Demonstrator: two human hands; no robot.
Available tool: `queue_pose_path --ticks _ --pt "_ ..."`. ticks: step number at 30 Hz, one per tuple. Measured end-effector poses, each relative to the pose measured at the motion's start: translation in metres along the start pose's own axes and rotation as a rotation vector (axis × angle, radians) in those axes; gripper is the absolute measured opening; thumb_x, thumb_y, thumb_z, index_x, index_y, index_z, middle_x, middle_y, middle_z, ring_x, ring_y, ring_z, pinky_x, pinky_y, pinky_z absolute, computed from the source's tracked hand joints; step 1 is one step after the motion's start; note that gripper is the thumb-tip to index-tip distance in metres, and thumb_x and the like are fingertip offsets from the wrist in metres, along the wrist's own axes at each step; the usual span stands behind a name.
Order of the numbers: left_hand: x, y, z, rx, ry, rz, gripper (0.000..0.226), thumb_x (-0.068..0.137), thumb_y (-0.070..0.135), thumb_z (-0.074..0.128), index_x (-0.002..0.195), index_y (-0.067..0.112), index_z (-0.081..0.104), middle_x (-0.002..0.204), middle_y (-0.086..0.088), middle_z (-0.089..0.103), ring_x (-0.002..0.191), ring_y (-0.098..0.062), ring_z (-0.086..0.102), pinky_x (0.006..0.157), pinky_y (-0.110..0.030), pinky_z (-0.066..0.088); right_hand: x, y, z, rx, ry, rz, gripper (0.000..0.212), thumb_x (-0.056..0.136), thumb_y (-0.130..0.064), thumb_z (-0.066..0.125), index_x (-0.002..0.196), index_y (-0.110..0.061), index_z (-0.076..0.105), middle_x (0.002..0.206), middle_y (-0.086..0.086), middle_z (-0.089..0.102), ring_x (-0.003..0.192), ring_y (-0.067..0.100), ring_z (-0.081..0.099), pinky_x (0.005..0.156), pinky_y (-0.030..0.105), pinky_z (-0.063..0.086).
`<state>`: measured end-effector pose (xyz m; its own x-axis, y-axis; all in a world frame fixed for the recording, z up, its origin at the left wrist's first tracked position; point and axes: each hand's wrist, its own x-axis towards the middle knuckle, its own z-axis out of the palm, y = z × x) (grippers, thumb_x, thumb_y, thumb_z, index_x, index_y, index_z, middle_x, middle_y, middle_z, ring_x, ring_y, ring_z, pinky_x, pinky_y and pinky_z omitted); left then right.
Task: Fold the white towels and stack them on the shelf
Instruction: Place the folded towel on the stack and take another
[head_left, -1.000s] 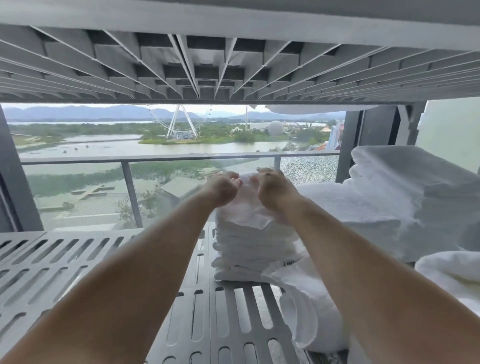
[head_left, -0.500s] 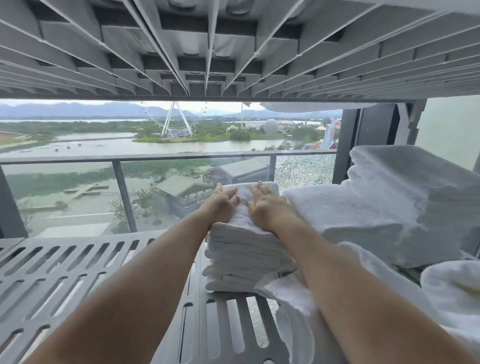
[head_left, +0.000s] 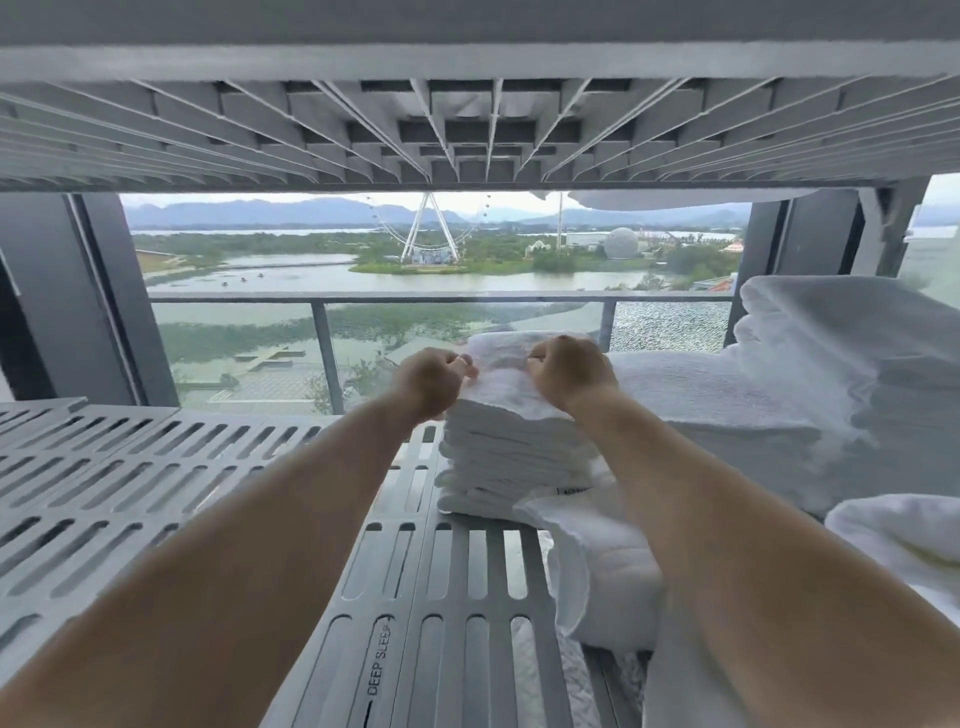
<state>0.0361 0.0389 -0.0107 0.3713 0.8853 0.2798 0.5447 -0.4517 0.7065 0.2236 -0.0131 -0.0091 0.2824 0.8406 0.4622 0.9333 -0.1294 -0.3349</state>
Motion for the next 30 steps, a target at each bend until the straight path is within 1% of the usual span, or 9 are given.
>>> queue_pose_path --ticks 1,3,5,9,13,15,19,24,30 --pt "-0.009 -0.004 0.001 -0.02 0.063 -0.032 0.04 0.104 0.026 0.038 0.105 0.015 0.076 0.13 0.0 0.066 0.109 -0.022 0.063 0.094 -0.038 0.051 -0.005 -0.005 -0.004 0.029 0.014 -0.01 0.026 0.097 -0.027 0.052 0.106 -0.02 0.076 0.109 0.011 0.073 0.113 0.034 0.06 0.095 0.041 0.053" --pt "-0.028 -0.013 0.003 0.06 0.212 -0.099 0.045 0.101 0.032 0.034 0.092 0.019 0.075 0.112 -0.003 0.074 0.1 -0.023 0.065 0.09 -0.037 0.05 -0.016 -0.012 -0.01 0.071 0.015 -0.038 0.026 0.094 -0.021 0.052 0.092 -0.016 0.077 0.098 0.009 0.075 0.101 0.032 0.064 0.089 0.04 0.055" --pt "-0.047 -0.022 0.007 0.141 0.321 -0.165 0.047 0.099 0.037 0.03 0.091 0.02 0.073 0.099 -0.006 0.075 0.09 -0.026 0.066 0.084 -0.038 0.051 -0.03 -0.016 -0.015 0.1 0.02 -0.065 0.026 0.093 -0.021 0.053 0.09 -0.015 0.078 0.094 0.008 0.075 0.096 0.03 0.065 0.087 0.037 0.056" --pt "-0.08 -0.032 0.015 0.171 0.374 -0.255 0.049 0.097 0.039 0.028 0.091 0.018 0.071 0.097 -0.008 0.073 0.094 -0.033 0.063 0.087 -0.043 0.05 -0.059 -0.012 -0.024 0.1 0.06 -0.111 0.026 0.094 -0.022 0.054 0.091 -0.012 0.077 0.09 0.01 0.076 0.09 0.031 0.067 0.085 0.038 0.056" --pt "-0.105 -0.024 0.018 0.135 0.391 -0.234 0.045 0.096 0.042 0.037 0.071 0.015 0.064 0.073 -0.003 0.068 0.077 -0.028 0.062 0.061 -0.033 0.039 -0.09 -0.005 -0.045 0.079 0.045 -0.1 0.025 0.093 -0.023 0.054 0.093 -0.014 0.077 0.091 0.007 0.075 0.09 0.03 0.068 0.083 0.034 0.056" --pt "-0.118 -0.013 0.018 0.117 0.363 -0.193 0.04 0.095 0.041 0.042 0.072 0.015 0.062 0.071 -0.002 0.067 0.076 -0.027 0.062 0.059 -0.032 0.036 -0.109 -0.003 -0.055 0.063 0.05 -0.066 0.024 0.093 -0.024 0.055 0.1 -0.016 0.076 0.1 0.008 0.073 0.096 0.03 0.066 0.085 0.033 0.053" --pt "-0.153 0.007 0.022 0.079 0.204 -0.09 0.037 0.096 0.048 0.045 0.081 0.019 0.064 0.077 -0.001 0.07 0.077 -0.024 0.065 0.072 -0.036 0.05 -0.158 -0.006 -0.064 0.034 0.074 -0.024 0.025 0.094 -0.024 0.057 0.112 -0.016 0.073 0.116 0.014 0.064 0.105 0.032 0.062 0.095 0.038 0.051" --pt "-0.196 0.018 0.037 0.087 0.077 -0.023 0.03 0.094 0.054 0.049 0.088 0.026 0.059 0.081 0.007 0.063 0.076 -0.014 0.058 0.063 -0.032 0.038 -0.212 -0.012 -0.072 -0.104 0.075 0.006 0.032 0.091 -0.026 0.057 0.12 -0.019 0.066 0.12 0.012 0.063 0.107 0.032 0.061 0.096 0.04 0.048" --pt "-0.234 0.041 0.054 0.092 -0.071 0.001 0.057 0.094 0.051 0.052 0.049 0.018 0.041 0.048 0.004 0.051 0.055 -0.022 0.053 0.054 -0.032 0.035 -0.251 0.006 -0.092 -0.408 0.019 0.216 0.049 0.09 -0.025 0.053 0.138 -0.014 0.047 0.133 0.015 0.053 0.122 0.034 0.048 0.1 0.042 0.04"
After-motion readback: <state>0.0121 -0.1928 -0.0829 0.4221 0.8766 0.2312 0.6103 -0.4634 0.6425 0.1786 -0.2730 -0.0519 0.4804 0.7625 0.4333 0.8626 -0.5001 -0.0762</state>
